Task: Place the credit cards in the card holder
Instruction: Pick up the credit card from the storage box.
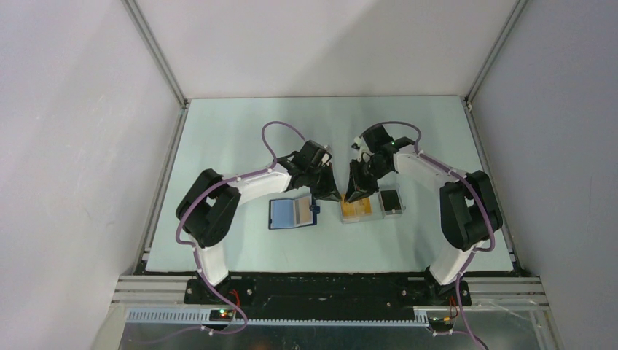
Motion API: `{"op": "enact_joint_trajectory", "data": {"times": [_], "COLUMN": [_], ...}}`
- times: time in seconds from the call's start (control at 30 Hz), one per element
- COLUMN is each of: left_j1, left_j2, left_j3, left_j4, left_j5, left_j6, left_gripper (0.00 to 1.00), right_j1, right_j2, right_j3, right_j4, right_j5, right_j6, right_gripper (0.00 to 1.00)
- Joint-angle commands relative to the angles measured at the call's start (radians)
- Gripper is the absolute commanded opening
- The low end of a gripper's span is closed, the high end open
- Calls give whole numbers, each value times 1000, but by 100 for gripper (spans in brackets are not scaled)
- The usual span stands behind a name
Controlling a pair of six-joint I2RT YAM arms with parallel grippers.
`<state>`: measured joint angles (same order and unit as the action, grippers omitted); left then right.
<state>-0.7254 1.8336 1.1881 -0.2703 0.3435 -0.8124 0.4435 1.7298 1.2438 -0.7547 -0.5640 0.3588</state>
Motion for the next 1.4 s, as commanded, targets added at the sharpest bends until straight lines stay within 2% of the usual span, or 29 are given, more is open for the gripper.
{"op": "enact_joint_trajectory", "data": {"times": [0.0, 0.3, 0.37, 0.5, 0.83, 0.97, 1.1, 1.23, 1.37], "left_j1": [-28, -29, -27, -29, -28, -27, -28, -27, -29], "left_j2": [40, 44, 44, 44, 46, 42, 41, 42, 43], "left_j3": [-1, 1, 1, -1, -8, -13, -15, -13, -12], "left_j4": [-15, -14, -14, -14, -14, -15, -14, -14, -15], "left_j5": [-28, -25, -26, -26, -31, -33, -35, -34, -35], "left_j6": [16, 16, 16, 16, 16, 16, 18, 16, 16], "left_gripper": [0, 0, 0, 0, 0, 0, 0, 0, 0], "right_j1": [-4, -37, -42, -60, -39, -3, 34, 51, 41], "right_j2": [-1, -31, -41, -37, 15, 48, 82, 96, 87], "right_j3": [26, 16, 8, -4, -14, -13, 2, 12, 12], "right_j4": [-25, -78, -80, -82, -50, -40, -61, -84, -87], "right_j5": [77, 305, 326, 320, 200, 208, 291, 375, 352], "right_j6": [-17, -55, -63, -74, -68, -56, -56, -57, -58], "right_gripper": [25, 48, 53, 56, 56, 55, 55, 47, 37]}}
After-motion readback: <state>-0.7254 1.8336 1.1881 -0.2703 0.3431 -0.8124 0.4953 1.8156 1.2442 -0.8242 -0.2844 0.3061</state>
